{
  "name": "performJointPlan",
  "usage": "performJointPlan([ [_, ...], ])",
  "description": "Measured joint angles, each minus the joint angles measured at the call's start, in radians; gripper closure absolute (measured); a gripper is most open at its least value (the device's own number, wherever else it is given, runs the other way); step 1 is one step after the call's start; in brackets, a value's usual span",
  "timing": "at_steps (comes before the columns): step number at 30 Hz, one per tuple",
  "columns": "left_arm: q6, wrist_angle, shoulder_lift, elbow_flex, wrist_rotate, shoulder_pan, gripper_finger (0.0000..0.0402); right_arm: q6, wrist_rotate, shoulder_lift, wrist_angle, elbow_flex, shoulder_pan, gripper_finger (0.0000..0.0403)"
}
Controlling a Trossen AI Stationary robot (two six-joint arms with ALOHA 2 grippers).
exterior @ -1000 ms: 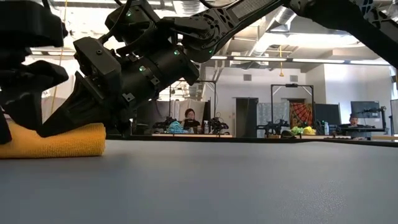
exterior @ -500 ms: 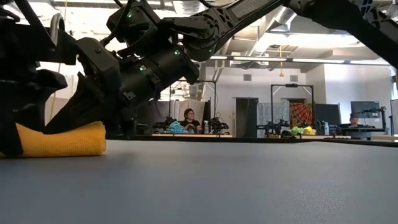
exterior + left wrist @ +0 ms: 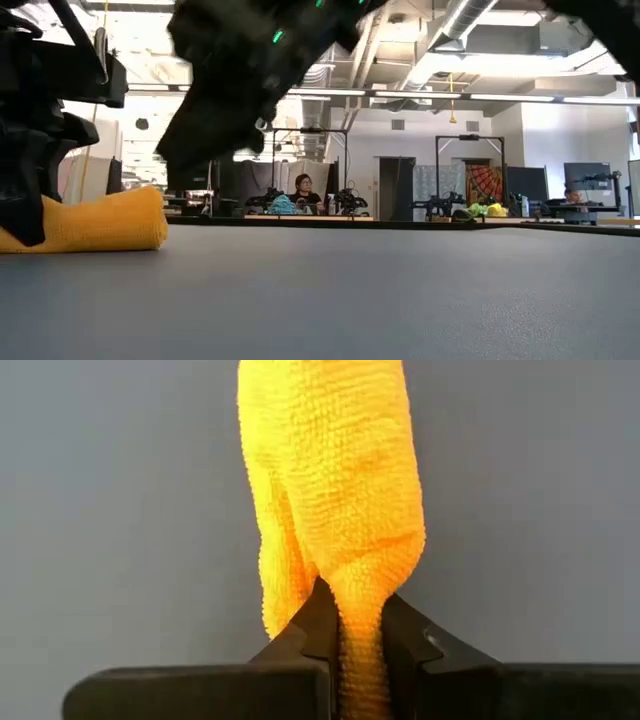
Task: Roll towel
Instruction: Roll the orange microfiber towel
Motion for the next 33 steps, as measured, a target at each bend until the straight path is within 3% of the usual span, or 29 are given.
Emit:
performJointPlan([
  [3,-0.083,-0.075,-0.036,-0.006,-0.029,-0.024,0.0382,-0.022,0.076,-0.115,-0.006,-0.126,0.030,0.0242],
  [6,-0.227,-0.160,-0.107,-0.009,-0.077,-0.047,0.0382,-0.009,0.121,-0.262,0.071,-0.341,0.058,0.0242],
  [11,-0.547,-0.205,-0.194,-0.006,-0.166,-0.041,0.0382,0.114,0.160,-0.522,0.405,-0.716,0.102,0.0242],
  [16,-0.668,-0.205,-0.172,-0.006,-0.171,0.011,0.0382,0.203,0.239,-0.680,0.703,-0.981,0.169,0.0242],
  [20,-0.710,-0.216,-0.158,-0.006,-0.182,0.029,0.0381,0.220,0.338,-0.746,0.771,-1.066,0.229,0.0242],
  [25,-0.712,-0.261,-0.161,-0.005,-0.214,0.059,0.0381,0.222,0.420,-0.754,0.770,-1.076,0.290,0.0242],
  [33,-0.760,-0.580,-0.154,0.012,-0.125,0.074,0.0381,0.222,0.448,-0.750,0.774,-1.076,0.305,0.0242],
])
